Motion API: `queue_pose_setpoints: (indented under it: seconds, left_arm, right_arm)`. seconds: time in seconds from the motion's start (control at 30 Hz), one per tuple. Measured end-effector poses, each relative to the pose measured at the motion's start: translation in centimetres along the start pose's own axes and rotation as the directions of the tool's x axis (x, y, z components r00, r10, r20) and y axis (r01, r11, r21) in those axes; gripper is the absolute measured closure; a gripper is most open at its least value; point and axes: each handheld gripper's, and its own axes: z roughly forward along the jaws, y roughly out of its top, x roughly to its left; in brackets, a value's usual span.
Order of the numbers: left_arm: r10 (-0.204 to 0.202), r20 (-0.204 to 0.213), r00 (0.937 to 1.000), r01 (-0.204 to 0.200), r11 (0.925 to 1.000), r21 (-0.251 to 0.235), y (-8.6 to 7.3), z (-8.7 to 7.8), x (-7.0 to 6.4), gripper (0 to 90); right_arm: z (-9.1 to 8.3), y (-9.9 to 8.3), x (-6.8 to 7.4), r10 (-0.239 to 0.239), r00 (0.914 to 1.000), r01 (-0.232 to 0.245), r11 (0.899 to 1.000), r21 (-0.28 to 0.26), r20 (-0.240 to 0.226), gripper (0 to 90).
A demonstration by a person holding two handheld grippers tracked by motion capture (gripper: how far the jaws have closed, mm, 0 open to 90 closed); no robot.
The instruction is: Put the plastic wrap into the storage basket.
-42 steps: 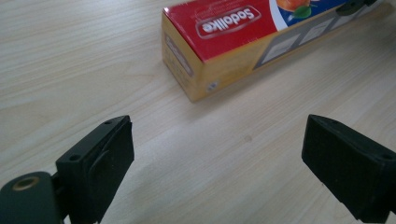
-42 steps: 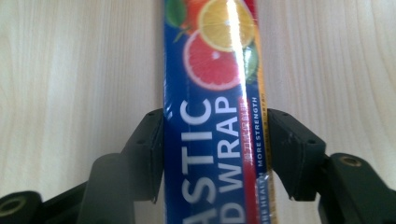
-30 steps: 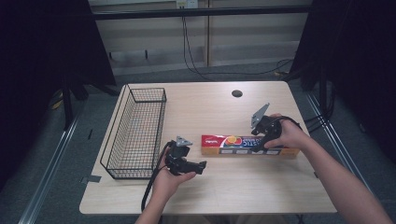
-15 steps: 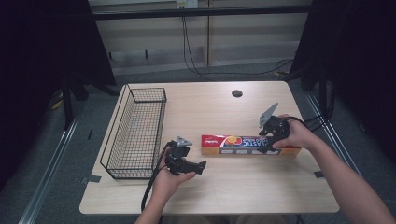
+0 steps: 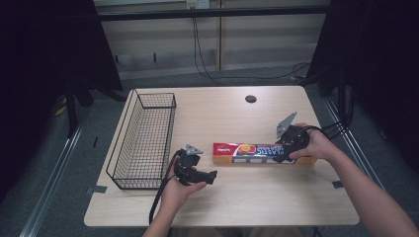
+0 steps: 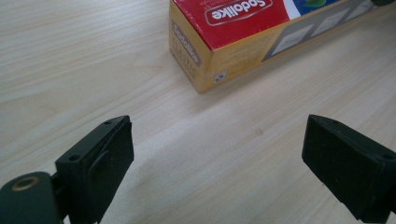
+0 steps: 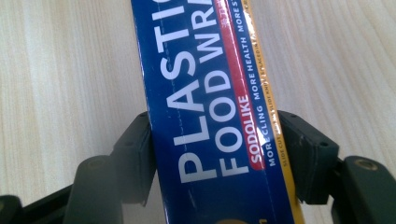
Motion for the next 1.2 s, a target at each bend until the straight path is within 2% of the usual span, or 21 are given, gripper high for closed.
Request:
queue_pose_setpoints:
  seconds: [0.2, 0.27, 0.37, 0.43, 0.47, 0.57, 0.67, 0.73, 0.77, 0.8, 0.83, 0.87, 0.9, 0.97, 1.0, 1.1, 1.17, 1.2]
  left_arm:
    - [0.004, 0.003, 1.0, -0.004, 1.0, -0.006, 0.3, -0.3, 0.1, 9.1]
    - [0.007, 0.002, 1.0, -0.007, 0.9999, -0.014, 0.5, -0.4, 0.0, 9.1]
    - [0.013, 0.006, 0.9999, -0.012, 0.9997, -0.019, 1.0, -0.8, 0.0, 9.2]
    - [0.022, 0.009, 0.9997, -0.022, 0.9995, -0.024, 1.3, -0.9, 0.0, 9.1]
    - [0.029, 0.014, 0.9995, -0.028, 0.9991, -0.032, 1.8, -1.1, 0.0, 9.1]
    - [0.033, 0.012, 0.9994, -0.032, 0.9988, -0.038, 2.5, -1.3, 0.0, 8.8]
    - [0.056, 0.009, 0.9984, -0.056, 0.9973, -0.047, 3.8, -1.8, 0.2, 8.6]
    - [0.087, 0.008, 0.9962, -0.086, 0.9953, -0.044, 4.8, -2.1, 0.2, 7.5]
    - [0.095, 0.03, 0.9951, -0.093, 0.9945, -0.048, 5.8, -2.4, 0.2, 6.0]
    - [0.095, 0.03, 0.9951, -0.093, 0.9945, -0.048, 5.8, -2.4, 0.2, 5.6]
    - [0.099, 0.045, 0.9941, -0.097, 0.9941, -0.05, 6.3, -2.5, 0.2, 5.6]
    - [0.106, 0.091, 0.9902, -0.102, 0.9937, -0.047, 7.3, -2.5, 0.2, 1.8]
    - [0.121, 0.103, 0.9872, -0.118, 0.9922, -0.042, 7.7, -2.5, 0.2, 1.5]
    - [0.14, 0.114, 0.9835, -0.135, 0.9895, -0.052, 8.6, -2.5, 0.0, 1.0]
    - [0.14, 0.114, 0.9835, -0.135, 0.9895, -0.052, 8.6, -2.5, 0.0, 1.1]
    - [0.153, 0.139, 0.9784, -0.146, 0.9875, -0.058, 9.7, -2.6, -0.3, 1.2]
    - [0.205, 0.148, 0.9676, -0.2, 0.9787, -0.048, 10.5, -2.5, -0.7, 2.2]
    - [0.205, 0.148, 0.9676, -0.2, 0.9787, -0.048, 10.5, -2.5, -0.7, 3.0]
  right_arm:
    - [0.0, 0.7, 1.6, 0.021, 0.9997, -0.021, 0.999, 0.042, 0.011, 42.6]
    - [-0.1, 0.8, 2.3, 0.052, 0.9986, -0.052, 0.998, 0.046, 0.015, 43.6]
    - [0.0, 0.7, 2.8, 0.053, 0.9985, -0.053, 0.998, 0.02, 0.013, 44.5]
    - [-0.3, 0.7, 3.4, 0.077, 0.9969, -0.077, 0.997, 0.015, 0.019, 44.9]
    - [-0.4, 0.7, 3.3, 0.064, 0.9977, -0.063, 0.998, -0.007, 0.022, 45.0]
    - [-0.7, 0.8, 3.5, 0.082, 0.9966, -0.082, 0.996, -0.023, 0.005, 45.1]
    - [-1.2, 1.1, 3.7, 0.065, 0.9978, -0.064, 0.997, -0.05, 0.009, 45.3]
    - [-1.6, 1.3, 3.8, 0.063, 0.998, -0.063, 0.996, -0.067, 0.006, 45.3]
    - [-2.0, 1.4, 3.7, 0.071, 0.9975, -0.071, 0.993, -0.091, -0.007, 45.3]
    - [-2.0, 1.4, 3.7, 0.071, 0.9975, -0.071, 0.993, -0.091, -0.007, 45.3]
    - [-2.2, 1.4, 3.7, 0.061, 0.9981, -0.06, 0.992, -0.113, 0.001, 45.3]
    - [-2.8, 1.6, 3.7, 0.057, 0.9984, -0.057, 0.991, -0.125, -0.001, 45.3]
    - [-3.0, 1.8, 3.7, 0.052, 0.9986, -0.051, 0.99, -0.132, 0.001, 45.3]
    - [-3.4, 2.1, 3.8, 0.041, 0.9992, -0.041, 0.99, -0.138, -0.004, 45.4]
    - [-3.4, 2.1, 3.8, 0.041, 0.9992, -0.041, 0.99, -0.138, -0.004, 45.4]
    - [-3.8, 2.5, 3.9, 0.029, 0.9996, -0.029, 0.989, -0.146, -0.005, 45.3]
    - [-4.2, 2.8, 3.9, 0.024, 0.9997, -0.024, 0.989, -0.148, -0.002, 45.4]
    - [-4.2, 2.8, 3.9, 0.024, 0.9997, -0.024, 0.989, -0.148, -0.002, 45.4]
